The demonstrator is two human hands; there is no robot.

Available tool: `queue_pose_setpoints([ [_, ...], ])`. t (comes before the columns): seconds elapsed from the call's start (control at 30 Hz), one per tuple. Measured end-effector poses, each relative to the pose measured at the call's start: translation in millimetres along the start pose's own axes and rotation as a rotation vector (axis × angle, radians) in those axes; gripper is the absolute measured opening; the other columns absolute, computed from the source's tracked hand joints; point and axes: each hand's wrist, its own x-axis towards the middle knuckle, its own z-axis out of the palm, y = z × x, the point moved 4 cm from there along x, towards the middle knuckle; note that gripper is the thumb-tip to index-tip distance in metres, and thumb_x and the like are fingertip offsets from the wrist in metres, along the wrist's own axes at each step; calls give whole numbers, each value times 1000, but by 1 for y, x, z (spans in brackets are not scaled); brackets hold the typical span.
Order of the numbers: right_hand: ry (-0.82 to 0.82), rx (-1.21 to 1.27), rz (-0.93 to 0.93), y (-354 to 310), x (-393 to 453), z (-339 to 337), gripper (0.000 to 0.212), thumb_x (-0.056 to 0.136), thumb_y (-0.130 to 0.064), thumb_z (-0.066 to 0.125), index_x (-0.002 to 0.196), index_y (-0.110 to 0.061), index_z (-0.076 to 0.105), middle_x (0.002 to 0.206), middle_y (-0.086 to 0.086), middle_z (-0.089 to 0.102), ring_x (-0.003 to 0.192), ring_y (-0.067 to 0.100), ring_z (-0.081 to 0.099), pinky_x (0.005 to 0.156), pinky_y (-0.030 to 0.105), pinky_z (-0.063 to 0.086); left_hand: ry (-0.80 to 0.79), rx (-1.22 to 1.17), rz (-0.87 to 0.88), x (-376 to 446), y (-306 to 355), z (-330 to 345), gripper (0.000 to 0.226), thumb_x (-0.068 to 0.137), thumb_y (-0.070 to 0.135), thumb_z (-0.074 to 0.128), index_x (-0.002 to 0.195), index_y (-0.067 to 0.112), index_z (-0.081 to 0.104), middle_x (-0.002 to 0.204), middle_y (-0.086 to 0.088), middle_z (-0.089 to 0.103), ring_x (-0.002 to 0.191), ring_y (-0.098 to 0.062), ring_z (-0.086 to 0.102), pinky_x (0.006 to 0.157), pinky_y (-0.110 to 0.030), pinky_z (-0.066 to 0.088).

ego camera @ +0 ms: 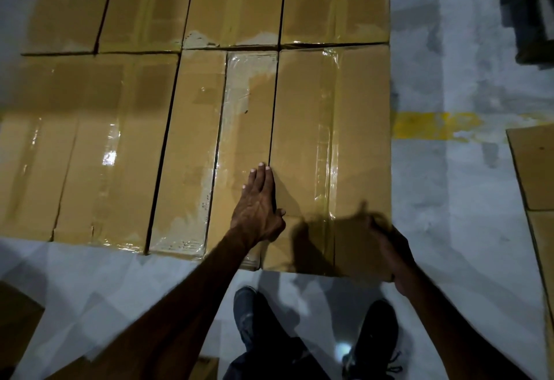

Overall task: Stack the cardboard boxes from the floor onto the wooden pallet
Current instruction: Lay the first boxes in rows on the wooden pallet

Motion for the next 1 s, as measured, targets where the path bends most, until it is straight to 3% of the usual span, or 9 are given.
queue_pose_setpoints([
  [0.07,10,12,0,2,-2,-1,104,52,-93,69,136,-32,65,122,9,69,109,37,65,100,59,55,3,-1,7,0,-1,0,112,95,45,67,166,10,-13,174,-8,-20,160,-26,-19,131,-46,0],
  [0.2,28,5,-21,4,-2,0,82,77,-79,72,141,-30,62,130,10,66,116,36,61,103,56,53,23,40,13,-2,-2,1,109,98,46,66,166,10,-12,174,-8,-19,160,-25,-18,132,-45,2],
  [0.3,2,2,-47,3,-3,1,87,69,-85,72,137,-32,65,130,7,66,119,35,60,104,54,52,22,58,9,-2,0,2,107,100,45,64,165,9,-12,174,-9,-20,160,-27,-18,132,-46,2],
  [0.43,-62,84,-88,-1,-11,1,48,88,-65,72,126,-36,65,116,-7,69,116,27,61,105,51,51,42,31,29,-1,1,-2,108,98,43,69,167,8,-8,175,-11,-15,161,-29,-14,130,-47,4],
  [0.6,-61,37,-131,5,-27,2,39,96,-53,71,129,-33,63,123,-3,68,107,23,64,95,43,54,284,-338,43,-27,-17,-1,77,98,32,66,163,9,32,170,-12,31,158,-24,25,128,-39,24],
  [0.7,-83,68,-170,20,-39,-1,26,99,-39,72,124,-36,64,120,-5,71,104,18,66,88,36,52,605,-619,-189,-84,-34,13,42,104,15,58,145,9,55,138,-3,65,128,-18,60,110,-36,50],
  [0.8,-53,29,-135,39,-47,-6,32,97,-42,74,126,-32,65,113,2,71,96,21,63,83,38,50,871,-798,-596,-148,-45,43,29,100,17,61,126,4,66,116,-8,70,108,-24,67,94,-33,54],
  [0.9,-89,37,-127,53,-51,-7,29,95,-40,76,121,-29,70,99,-3,67,78,9,56,70,29,45,746,-1051,-1149,-176,-59,88,39,91,14,73,129,8,67,118,-10,70,111,-31,66,102,-40,52],
  [1.0,-101,15,-132,58,-51,-7,11,95,-37,78,96,-46,73,81,-14,63,71,7,52,66,23,45,590,-1511,-1136,-168,-42,106,46,95,5,68,139,15,61,111,-11,72,103,-31,69,100,-52,57],
])
